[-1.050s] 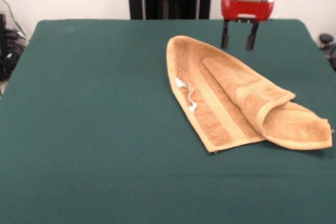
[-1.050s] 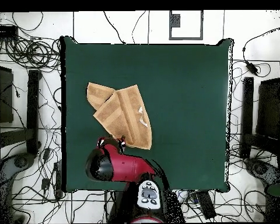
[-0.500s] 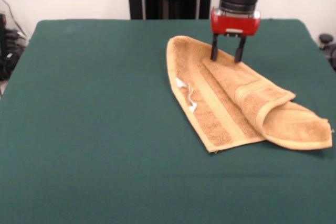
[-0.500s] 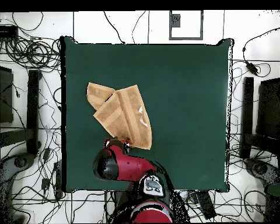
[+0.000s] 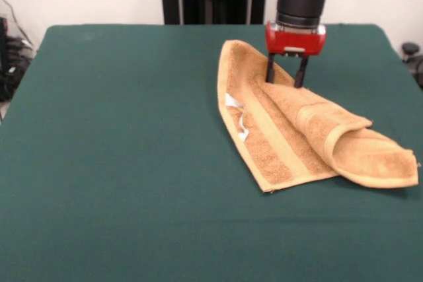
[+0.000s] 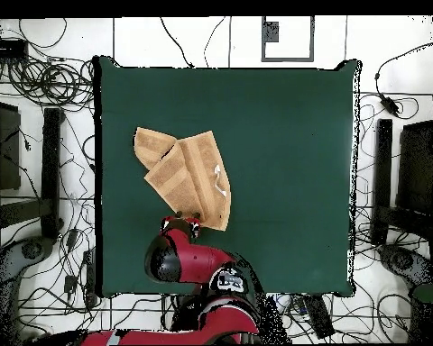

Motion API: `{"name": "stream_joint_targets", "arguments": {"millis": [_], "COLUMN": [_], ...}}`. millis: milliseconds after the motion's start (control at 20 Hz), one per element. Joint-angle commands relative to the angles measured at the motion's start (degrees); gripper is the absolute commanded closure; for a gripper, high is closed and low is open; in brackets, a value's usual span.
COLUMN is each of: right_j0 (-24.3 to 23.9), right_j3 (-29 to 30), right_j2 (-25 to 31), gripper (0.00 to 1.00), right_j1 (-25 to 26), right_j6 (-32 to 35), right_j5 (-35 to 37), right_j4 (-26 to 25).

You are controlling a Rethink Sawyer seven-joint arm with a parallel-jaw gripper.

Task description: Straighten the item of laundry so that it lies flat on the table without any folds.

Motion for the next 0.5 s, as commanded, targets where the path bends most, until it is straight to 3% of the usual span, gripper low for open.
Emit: {"name": "stream_joint_targets", "arguments": {"millis": [50,500], "right_j0": [0.38,1.66], "right_j3": [-5.55,-5.26], "right_j2": [6.87,8.0], "gripper": [0.0,0.0], "right_j1": [7.04,6.17], "right_j6": [11.36,12.77], "right_j5": [-1.96,-0.98], "right_j4": [0.38,2.33]}}
